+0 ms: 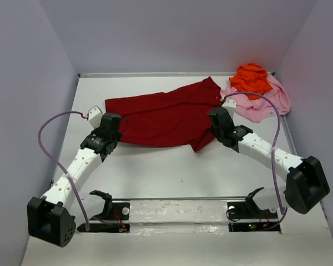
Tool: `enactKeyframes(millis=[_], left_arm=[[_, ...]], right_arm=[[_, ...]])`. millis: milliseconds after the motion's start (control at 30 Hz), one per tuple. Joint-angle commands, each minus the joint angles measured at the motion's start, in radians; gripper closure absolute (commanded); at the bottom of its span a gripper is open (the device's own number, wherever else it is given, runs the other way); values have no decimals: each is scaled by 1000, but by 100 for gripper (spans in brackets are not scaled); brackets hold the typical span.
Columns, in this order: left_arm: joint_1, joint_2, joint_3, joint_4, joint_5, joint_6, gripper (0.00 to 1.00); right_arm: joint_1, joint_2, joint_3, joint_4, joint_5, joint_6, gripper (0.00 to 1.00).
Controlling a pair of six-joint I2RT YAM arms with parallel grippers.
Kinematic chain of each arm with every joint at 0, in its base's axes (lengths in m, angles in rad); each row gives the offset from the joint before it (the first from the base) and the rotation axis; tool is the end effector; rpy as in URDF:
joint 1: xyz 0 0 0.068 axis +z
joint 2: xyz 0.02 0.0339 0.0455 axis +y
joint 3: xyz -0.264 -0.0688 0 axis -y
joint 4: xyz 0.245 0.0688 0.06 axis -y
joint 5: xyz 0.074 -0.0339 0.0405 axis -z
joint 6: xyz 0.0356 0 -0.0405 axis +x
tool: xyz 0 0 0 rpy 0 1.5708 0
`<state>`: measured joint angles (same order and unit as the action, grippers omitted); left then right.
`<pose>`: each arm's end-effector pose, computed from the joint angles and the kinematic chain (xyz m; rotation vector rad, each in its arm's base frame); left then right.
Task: Fold and stack the t-shirts
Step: Fold the 1/3-folded T-shirt at the center of the board.
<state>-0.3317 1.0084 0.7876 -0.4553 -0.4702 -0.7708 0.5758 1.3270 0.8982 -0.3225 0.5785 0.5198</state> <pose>0.2075 -0.0544 0.2756 -0.7095 2.0448 -0.1016 0.2454 0.1361 0.2515 0.2188 2.1688 -0.0602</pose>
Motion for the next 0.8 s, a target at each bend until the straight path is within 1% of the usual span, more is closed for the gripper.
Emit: enactKeyframes(millis=[0,233,433,667,767], left_arm=[[3,56,36,13,-35,76,100],[10,108,44,82,-31,105,100],[26,167,68,119,-39,125,100],[62,240,111,162,-4,142,100],[75,283,148,156,-7,146,100]], right_arm=[[-27,46,103,88,107,-50,100],[-77,195,221,103,161,-98,100],[-142,314,344,109,175,-129,100],[-191,383,482,109,178,-173,100],[-212,396,542,111,167,-193,100]])
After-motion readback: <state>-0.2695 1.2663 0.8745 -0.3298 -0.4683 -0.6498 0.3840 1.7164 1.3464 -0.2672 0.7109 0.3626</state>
